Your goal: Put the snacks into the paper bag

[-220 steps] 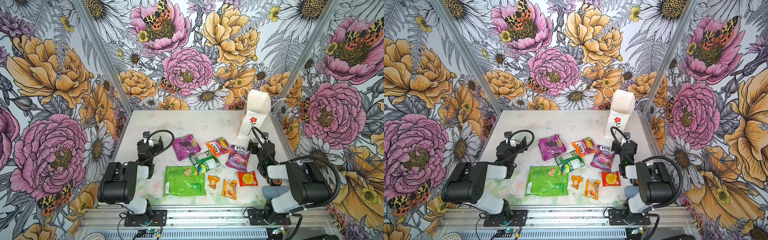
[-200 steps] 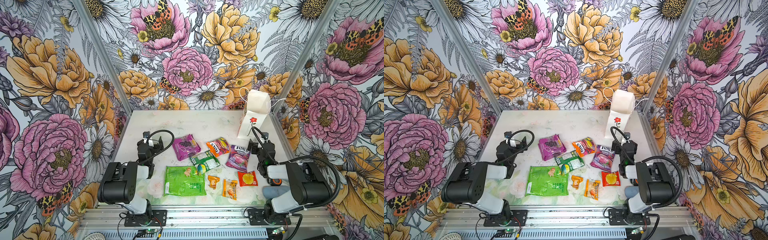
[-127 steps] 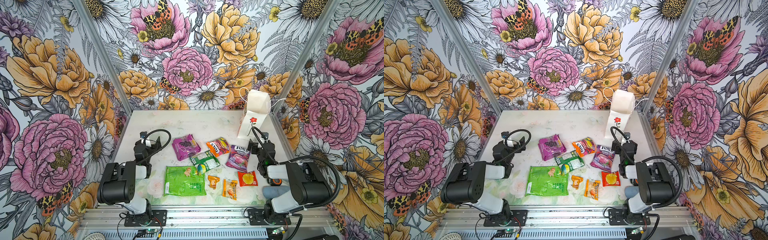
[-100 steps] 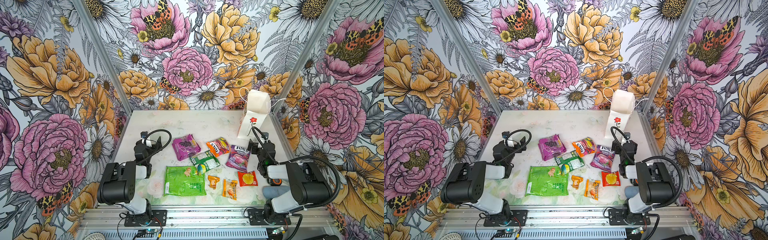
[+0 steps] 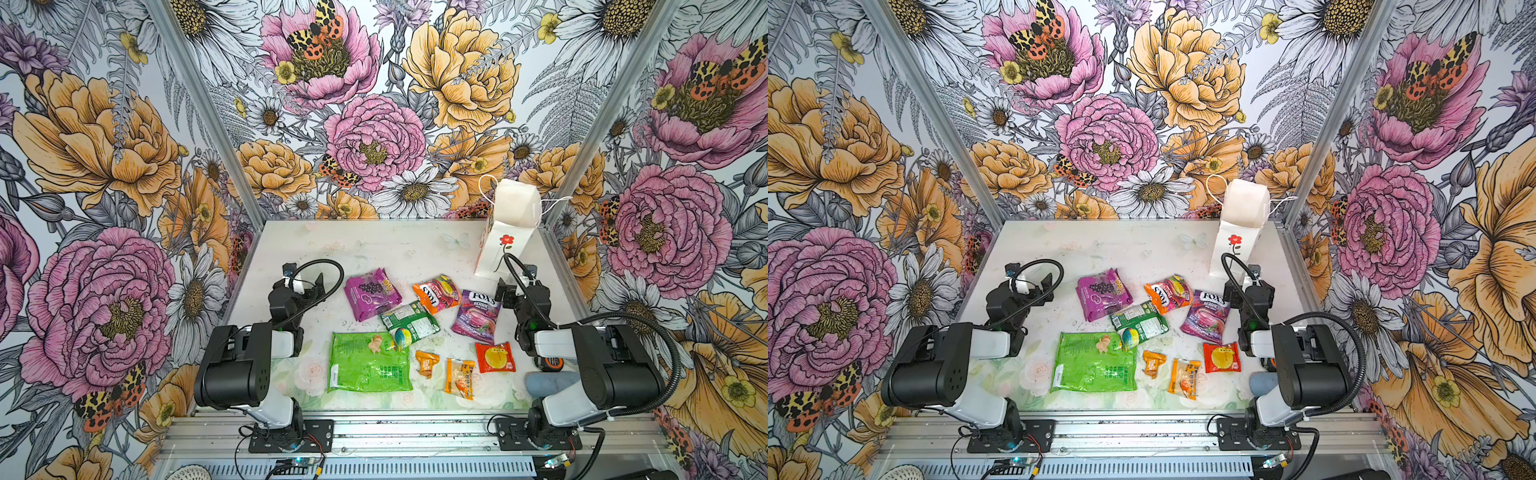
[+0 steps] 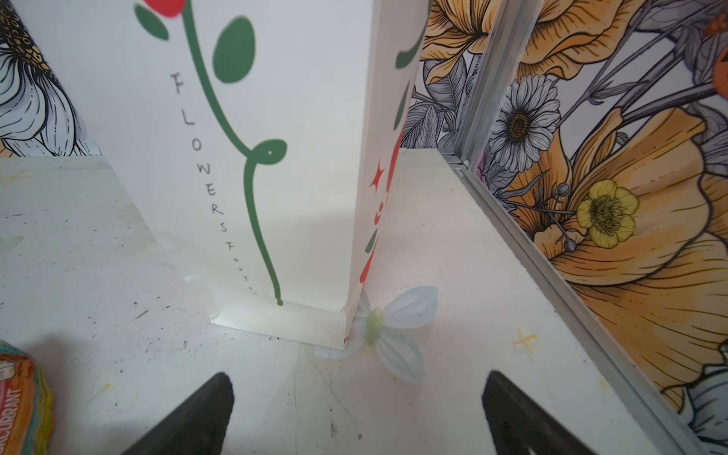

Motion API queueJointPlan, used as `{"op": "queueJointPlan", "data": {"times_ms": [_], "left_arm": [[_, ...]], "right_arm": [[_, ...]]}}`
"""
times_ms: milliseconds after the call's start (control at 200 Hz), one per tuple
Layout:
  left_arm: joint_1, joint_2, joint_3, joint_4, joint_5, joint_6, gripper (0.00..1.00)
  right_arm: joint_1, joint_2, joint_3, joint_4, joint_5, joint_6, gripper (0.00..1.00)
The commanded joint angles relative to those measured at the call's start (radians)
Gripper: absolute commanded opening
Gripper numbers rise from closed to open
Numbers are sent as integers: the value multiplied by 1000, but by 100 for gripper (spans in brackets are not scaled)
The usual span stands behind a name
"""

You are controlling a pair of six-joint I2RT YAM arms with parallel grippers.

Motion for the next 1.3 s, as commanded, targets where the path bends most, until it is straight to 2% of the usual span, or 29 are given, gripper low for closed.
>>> {"op": "queueJointPlan", "data": {"times_ms": [0, 75, 165, 240, 330, 425, 465, 510, 606, 711, 791, 831, 876, 936, 991, 1056, 1106, 1171, 1296], "left_arm": [[-18, -29, 10, -27, 71, 48, 99], [-34, -85, 17, -91, 39, 55, 99], [-72, -187, 30, -210, 81, 118, 99], [-182, -273, 4, -237, -47, 204, 99], [-291, -388, -25, -245, -165, 216, 99], [-348, -525, -29, -311, -223, 94, 99], [-371, -576, -18, -362, -251, 16, 99], [-400, -621, -4, -418, -299, -87, 99], [-435, -684, 35, -571, -382, -289, 99], [-417, -725, 105, -815, -443, -515, 99], [-354, -766, 145, -980, -373, -648, 99], [-311, -794, 150, -1024, -296, -655, 99], [-257, -826, 114, -977, -193, -686, 99], [-194, -861, 16, -816, -73, -766, 99], [-163, -873, -65, -681, -15, -843, 99], [-136, -873, -64, -721, 58, -820, 99], [-143, -862, -9, -841, 69, -744, 99], [-184, -844, 50, -965, 30, -672, 99], [-331, -833, 58, -970, -37, -607, 99]], "right_arm": [[-3, -1, 22, 17, -11, 8, 100], [5, -7, 5, 40, -17, -6, 100], [34, -51, -57, 117, -46, -56, 100], [81, -127, -113, 151, -17, -100, 100], [118, -248, -109, 18, -7, -105, 100], [130, -390, -80, -176, -4, -8, 99], [148, -458, -78, -249, -42, -34, 100], [180, -551, -62, -349, -25, -24, 100], [186, -740, -27, -536, 16, 133, 100], [185, -901, 28, -724, 73, 322, 100], [180, -958, 90, -852, 49, 378, 100], [176, -969, 120, -905, 1, 392, 100], [172, -979, 151, -1002, -35, 445, 100], [165, -1000, 162, -1034, -29, 507, 100], [154, -1032, 155, -1040, -36, 536, 100], [144, -1057, 154, -1042, -73, 519, 100], [143, -1067, 164, -1057, -78, 510, 100], [142, -1048, 200, -1096, -63, 509, 100], [142, -924, 336, -1216, -31, 490, 100]]}}
